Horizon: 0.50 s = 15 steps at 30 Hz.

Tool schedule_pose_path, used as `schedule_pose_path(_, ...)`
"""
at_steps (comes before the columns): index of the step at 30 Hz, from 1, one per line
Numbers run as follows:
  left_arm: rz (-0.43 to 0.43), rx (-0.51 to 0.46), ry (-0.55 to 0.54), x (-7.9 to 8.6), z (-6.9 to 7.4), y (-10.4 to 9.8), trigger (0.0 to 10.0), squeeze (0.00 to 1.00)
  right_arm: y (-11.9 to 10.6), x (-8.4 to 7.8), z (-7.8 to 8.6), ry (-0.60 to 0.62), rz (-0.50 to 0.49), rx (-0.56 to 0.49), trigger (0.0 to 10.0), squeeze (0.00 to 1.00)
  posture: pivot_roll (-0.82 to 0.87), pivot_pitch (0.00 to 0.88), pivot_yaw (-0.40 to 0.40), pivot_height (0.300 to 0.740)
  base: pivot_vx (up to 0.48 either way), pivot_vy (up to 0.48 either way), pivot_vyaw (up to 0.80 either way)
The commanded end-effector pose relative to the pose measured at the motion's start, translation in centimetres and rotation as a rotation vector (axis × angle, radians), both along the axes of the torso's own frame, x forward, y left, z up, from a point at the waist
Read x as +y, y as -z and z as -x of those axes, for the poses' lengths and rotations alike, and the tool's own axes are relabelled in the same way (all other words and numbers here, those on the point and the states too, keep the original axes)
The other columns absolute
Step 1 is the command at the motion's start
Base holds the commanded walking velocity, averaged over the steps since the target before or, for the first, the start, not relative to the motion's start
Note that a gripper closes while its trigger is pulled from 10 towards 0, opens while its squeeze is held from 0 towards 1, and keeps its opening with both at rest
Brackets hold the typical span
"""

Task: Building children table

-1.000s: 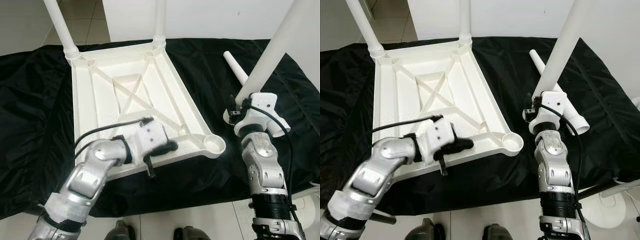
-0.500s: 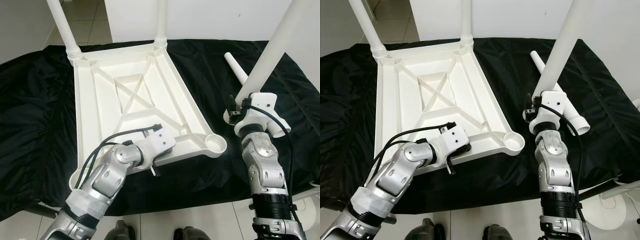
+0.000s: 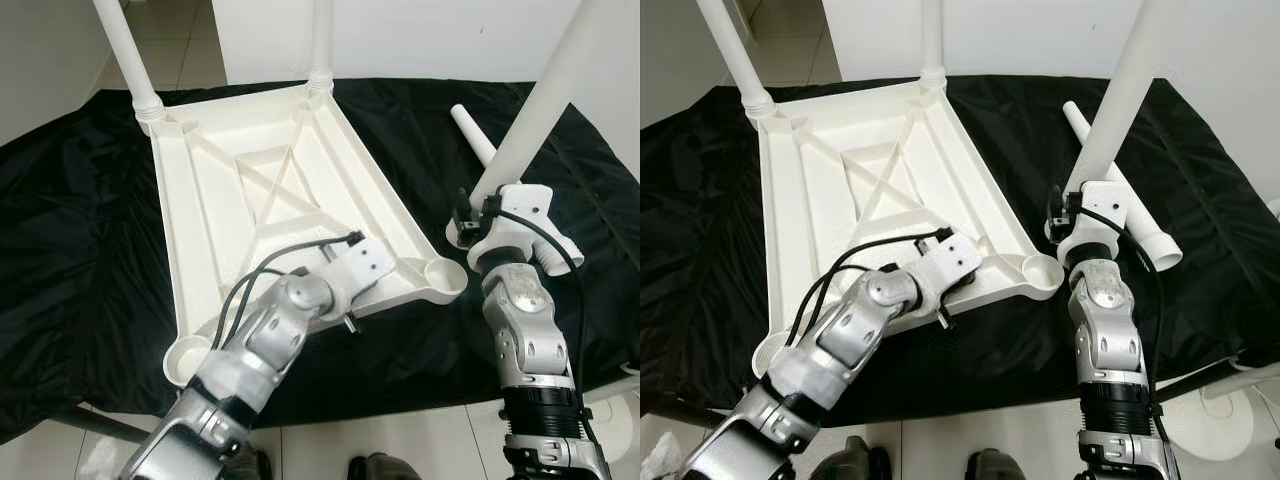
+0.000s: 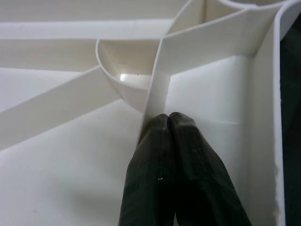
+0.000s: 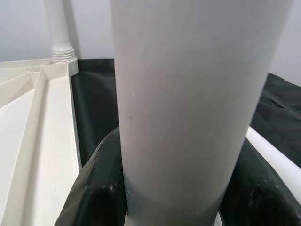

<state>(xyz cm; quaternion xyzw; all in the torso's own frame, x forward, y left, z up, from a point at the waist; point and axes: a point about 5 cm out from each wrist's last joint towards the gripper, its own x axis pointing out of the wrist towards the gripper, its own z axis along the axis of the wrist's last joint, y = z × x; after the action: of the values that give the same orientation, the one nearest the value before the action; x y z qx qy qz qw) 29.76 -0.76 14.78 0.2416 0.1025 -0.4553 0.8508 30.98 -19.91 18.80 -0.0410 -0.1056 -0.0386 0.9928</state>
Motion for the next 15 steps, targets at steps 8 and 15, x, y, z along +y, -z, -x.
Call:
schedule_pose_path(8, 0.235, -0.101, -0.04, 0.2, 0.3, -3.2, 10.0, 0.0, 0.1, 0.1, 0.3, 0.006, -0.002, -0.004, 10.0, 0.0, -0.11, 0.087, 0.04, 0.74, 0.0, 0.0, 0.0)
schedule_pose_path(15, 0.451, -0.131, 0.096, 1.5, 1.6, -6.4, 10.0, 0.0, 0.2, 0.8, 0.3, -0.042, -0.009, -0.005, 10.0, 0.0, -0.1, 0.089, 0.038, 0.74, 0.0, 0.0, 0.0)
